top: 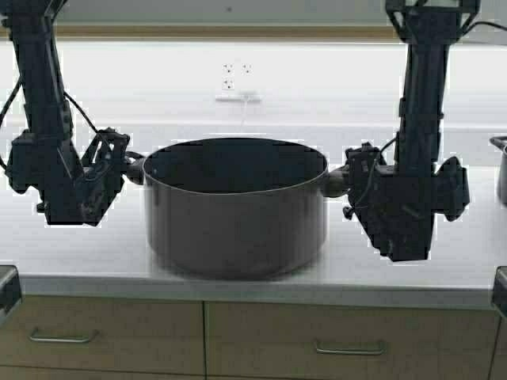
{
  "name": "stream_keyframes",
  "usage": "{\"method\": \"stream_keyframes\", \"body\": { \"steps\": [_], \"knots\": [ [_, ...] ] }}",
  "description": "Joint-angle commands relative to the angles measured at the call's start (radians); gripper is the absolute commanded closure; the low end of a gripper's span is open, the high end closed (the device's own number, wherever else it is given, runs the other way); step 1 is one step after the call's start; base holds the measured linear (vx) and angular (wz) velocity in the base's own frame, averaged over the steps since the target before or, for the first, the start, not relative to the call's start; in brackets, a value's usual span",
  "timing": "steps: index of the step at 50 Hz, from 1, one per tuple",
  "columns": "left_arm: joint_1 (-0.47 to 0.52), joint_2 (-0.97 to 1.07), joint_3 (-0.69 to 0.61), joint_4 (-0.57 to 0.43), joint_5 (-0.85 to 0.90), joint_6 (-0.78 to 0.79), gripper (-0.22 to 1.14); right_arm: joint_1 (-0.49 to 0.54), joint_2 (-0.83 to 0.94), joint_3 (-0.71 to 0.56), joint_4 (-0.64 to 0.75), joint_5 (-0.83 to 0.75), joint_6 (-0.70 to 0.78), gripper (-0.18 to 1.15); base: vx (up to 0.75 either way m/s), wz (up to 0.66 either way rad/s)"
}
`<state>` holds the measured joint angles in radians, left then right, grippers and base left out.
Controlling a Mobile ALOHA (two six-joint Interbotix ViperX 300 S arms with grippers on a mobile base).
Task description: Open the cabinet, put the pot inside, then close it
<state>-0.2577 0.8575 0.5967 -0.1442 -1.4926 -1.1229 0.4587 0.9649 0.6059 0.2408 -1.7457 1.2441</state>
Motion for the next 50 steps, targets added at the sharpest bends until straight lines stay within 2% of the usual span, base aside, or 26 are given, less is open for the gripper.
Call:
{"method": "stream_keyframes", "body": {
  "steps": [1,24,50],
  "knots": [
    [-0.032,-0.072,0.048,0.005,-0.026,0.014,0.90,0.041,-0.066,0.051,-0.034,-0.017,-0.020,0.90,0.00,0.00],
    [-0.066,-0.225,0.183,0.005,-0.066,0.077,0.90,0.063,-0.227,0.170,-0.130,-0.017,-0.015,0.90,0.00,0.00],
    [-0.095,-0.522,0.380,0.000,-0.031,0.094,0.90,0.107,-0.480,0.344,-0.167,0.006,0.021,0.90,0.00,0.00]
  ]
}}
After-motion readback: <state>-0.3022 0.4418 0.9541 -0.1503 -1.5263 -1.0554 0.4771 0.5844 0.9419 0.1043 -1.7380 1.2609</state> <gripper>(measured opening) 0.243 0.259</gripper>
